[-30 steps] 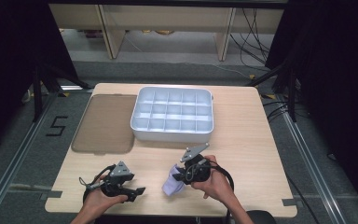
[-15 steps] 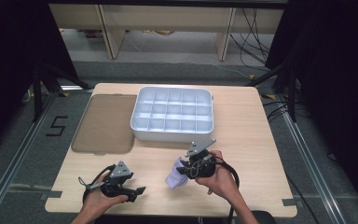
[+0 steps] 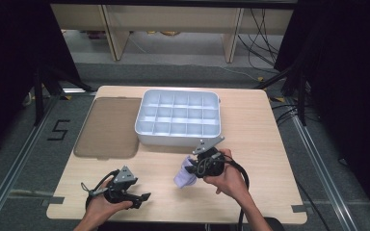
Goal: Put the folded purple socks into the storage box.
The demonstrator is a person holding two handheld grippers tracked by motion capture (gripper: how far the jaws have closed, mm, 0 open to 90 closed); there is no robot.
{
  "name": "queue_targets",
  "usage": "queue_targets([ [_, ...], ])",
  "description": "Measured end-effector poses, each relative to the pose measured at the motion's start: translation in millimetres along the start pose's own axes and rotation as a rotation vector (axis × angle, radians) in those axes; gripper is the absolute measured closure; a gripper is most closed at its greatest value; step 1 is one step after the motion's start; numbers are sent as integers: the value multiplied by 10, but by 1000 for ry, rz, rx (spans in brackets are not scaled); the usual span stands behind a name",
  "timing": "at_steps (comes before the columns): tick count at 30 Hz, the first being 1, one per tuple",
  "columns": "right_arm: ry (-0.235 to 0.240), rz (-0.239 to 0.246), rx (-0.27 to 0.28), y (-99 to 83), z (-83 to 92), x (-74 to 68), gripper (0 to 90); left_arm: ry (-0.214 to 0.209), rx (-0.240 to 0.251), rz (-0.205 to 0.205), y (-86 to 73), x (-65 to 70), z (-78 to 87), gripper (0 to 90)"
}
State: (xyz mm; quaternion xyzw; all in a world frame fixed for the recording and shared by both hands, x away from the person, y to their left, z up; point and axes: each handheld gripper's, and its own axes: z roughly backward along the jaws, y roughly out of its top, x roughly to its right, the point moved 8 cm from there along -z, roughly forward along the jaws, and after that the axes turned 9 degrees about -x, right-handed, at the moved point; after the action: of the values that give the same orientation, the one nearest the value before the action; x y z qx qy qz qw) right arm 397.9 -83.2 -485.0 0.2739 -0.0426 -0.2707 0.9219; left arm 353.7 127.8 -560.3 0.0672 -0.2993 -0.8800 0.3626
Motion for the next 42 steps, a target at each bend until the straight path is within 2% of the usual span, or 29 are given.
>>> queue_targets([
  [1,-10,-17,-8,3,4,13,744,0,1,1,1,-1,0,233],
  [2,4,-10,0,19,0,12,744,-1,0,1,1,-1,0,233],
  [4,-3,-22,-7,25,11,32,744,-5,0,15,-4,2,-6,233],
  [5,-9,-30,3,36,8,47,744,-2,0,7,-2,-3,-1,233],
  [6,-15,-34,-11,34,26,64,744,-1,1,6,1,-5,0,233],
  [8,-7,-23,9,63,37,85,744,-2,1,6,1,-4,-1,233],
  [9,-25,-25,-1,62,59,117,744,-4,1,7,0,0,-4,233],
  [10,-15,-30,4,72,66,110,744,-18,9,25,4,22,-16,233],
  [11,-27,-24,-9,69,87,143,744,-10,-4,4,-2,8,-8,233],
  [14,-38,-24,-2,92,113,200,744,-5,-6,-2,-3,4,-10,233],
  [18,-58,-39,0,119,170,277,744,-12,-3,-3,-1,9,-5,233],
  [21,-61,-43,-3,144,224,331,743,-17,-4,18,-7,13,-12,233],
  [22,-68,-63,-13,144,245,348,744,-14,-3,15,-3,9,-7,233],
  [24,-78,-28,-16,163,275,412,744,-10,2,9,3,5,-1,233],
  [25,-88,-62,-7,177,288,427,744,-3,-1,7,-1,-2,-3,233],
  [26,-90,-51,-8,191,298,457,744,-5,-3,15,-5,1,-7,233],
  [27,-89,-74,-11,191,313,470,744,-5,-4,10,-4,1,-6,233],
  [29,-100,-73,-9,210,337,521,744,-5,0,5,4,2,-4,233],
  [31,-112,-93,-20,223,380,557,744,-4,-3,4,-1,2,-4,233],
  [33,-119,-46,-4,246,399,604,744,-4,-3,4,0,1,-3,233],
  [34,-125,-70,-15,243,423,612,744,-4,-1,5,2,0,-3,233],
  [36,-135,-86,-28,251,459,638,744,-4,-3,3,-2,2,-3,233],
  [37,-127,-55,-17,273,464,658,744,-5,-4,-1,-3,4,-5,233],
  [39,-132,-80,-14,295,504,696,744,-18,-5,2,-1,31,-5,233],
  [40,-145,-77,-8,307,506,714,744,-14,-3,6,1,31,-8,233],
  [42,-140,-76,-18,325,550,742,744,-10,-4,4,-1,26,-8,233],
])
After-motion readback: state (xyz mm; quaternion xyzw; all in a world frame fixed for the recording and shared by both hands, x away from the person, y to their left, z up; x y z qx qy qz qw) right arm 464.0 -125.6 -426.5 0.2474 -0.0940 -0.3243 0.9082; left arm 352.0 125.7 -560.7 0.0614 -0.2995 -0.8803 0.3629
